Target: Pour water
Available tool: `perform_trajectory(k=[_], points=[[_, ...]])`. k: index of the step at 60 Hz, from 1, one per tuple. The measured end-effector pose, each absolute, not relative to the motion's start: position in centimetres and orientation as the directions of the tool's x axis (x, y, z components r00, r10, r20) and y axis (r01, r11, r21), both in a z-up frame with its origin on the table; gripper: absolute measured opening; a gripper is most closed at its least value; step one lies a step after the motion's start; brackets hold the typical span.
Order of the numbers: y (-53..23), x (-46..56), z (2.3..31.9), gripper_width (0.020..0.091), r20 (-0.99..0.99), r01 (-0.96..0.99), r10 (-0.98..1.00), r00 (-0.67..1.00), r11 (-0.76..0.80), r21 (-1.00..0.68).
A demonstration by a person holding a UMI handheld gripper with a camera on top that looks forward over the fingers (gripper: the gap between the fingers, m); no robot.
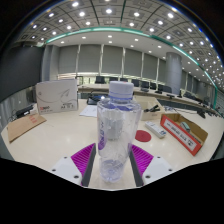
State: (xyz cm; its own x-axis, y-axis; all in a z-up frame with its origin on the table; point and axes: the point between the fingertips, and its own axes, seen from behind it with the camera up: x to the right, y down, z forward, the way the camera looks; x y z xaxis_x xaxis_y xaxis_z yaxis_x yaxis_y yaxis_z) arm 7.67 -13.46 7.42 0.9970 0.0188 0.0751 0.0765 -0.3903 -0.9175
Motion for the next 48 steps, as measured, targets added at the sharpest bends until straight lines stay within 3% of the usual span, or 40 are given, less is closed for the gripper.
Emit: perform_trajectory(k=[4,19,32,48], points=[[-13.1,8.1,7.6,0.0517,0.087,0.077,-0.009,0.996,-0.368,-0.926],[-13.4,8.7,9.3,0.0366,0.061,0.041,-0.045,0.997,-0.353,-0.935],[-12.4,11.4,13.7,0.0365,0.169,0.138,-0.056,0.984,-0.360,-0.922],[-7.0,18.6,20.7,0.0365,0.528,0.479,-0.048,0.848,-0.356,-0.802]])
